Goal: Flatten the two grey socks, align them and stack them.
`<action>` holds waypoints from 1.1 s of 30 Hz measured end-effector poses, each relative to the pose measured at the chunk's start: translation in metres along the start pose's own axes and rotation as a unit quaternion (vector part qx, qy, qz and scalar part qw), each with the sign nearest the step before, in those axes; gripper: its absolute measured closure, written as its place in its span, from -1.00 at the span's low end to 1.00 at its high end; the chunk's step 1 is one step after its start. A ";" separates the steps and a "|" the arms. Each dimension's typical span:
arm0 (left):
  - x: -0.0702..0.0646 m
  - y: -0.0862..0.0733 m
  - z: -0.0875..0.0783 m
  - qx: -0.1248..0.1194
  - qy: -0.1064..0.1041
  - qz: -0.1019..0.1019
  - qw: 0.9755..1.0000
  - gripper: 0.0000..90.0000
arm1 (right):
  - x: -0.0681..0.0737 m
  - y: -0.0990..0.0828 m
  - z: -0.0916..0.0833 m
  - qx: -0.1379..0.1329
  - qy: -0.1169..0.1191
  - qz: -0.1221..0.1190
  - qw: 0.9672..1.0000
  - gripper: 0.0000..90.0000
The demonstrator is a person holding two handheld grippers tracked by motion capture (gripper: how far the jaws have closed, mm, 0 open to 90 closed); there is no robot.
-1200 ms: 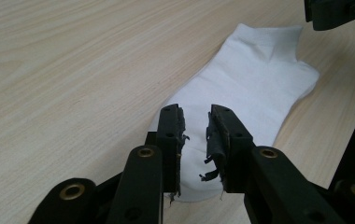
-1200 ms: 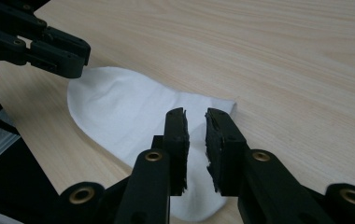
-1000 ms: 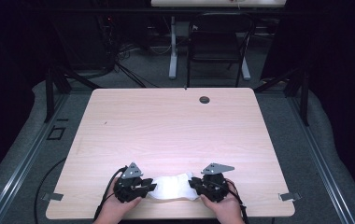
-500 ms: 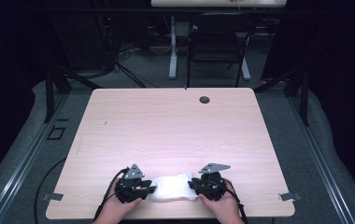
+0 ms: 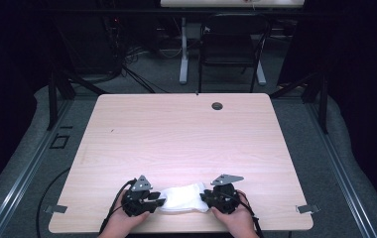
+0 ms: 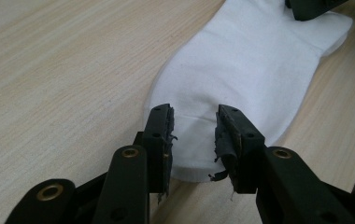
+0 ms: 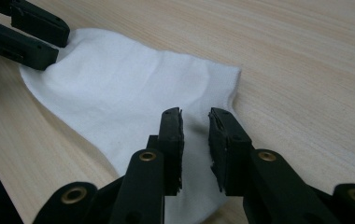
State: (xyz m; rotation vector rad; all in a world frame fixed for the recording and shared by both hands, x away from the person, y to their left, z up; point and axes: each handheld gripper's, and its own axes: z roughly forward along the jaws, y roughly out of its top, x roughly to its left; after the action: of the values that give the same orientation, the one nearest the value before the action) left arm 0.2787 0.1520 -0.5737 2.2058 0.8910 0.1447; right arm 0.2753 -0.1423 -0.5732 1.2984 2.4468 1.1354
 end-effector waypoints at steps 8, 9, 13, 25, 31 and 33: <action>0.001 -0.001 0.000 -0.005 -0.011 -0.005 1.000 0.38 | 0.000 0.000 0.000 0.005 0.000 -0.005 1.000 0.60; 0.002 -0.001 0.000 -0.006 -0.014 -0.007 1.000 0.36 | 0.000 -0.001 0.000 0.004 0.002 -0.005 1.000 0.56; 0.001 -0.002 0.000 -0.008 -0.019 -0.010 1.000 0.28 | 0.002 -0.002 0.000 -0.005 0.007 -0.014 1.000 0.46; -0.004 -0.006 0.000 -0.016 -0.015 0.028 0.999 0.12 | 0.007 -0.006 0.000 -0.014 0.002 -0.062 0.998 0.36; -0.006 -0.008 0.001 -0.018 -0.011 0.042 0.999 0.08 | 0.010 -0.008 0.000 -0.014 -0.009 -0.089 0.996 0.35; -0.007 -0.008 0.001 -0.018 -0.011 0.042 0.999 0.08 | 0.011 -0.009 0.000 -0.015 -0.012 -0.095 0.995 0.35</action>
State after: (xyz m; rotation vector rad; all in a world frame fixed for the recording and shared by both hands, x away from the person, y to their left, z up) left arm 0.2696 0.1510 -0.5789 2.2076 0.7776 0.1763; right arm 0.2626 -0.1366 -0.5772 1.0375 2.4642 1.0952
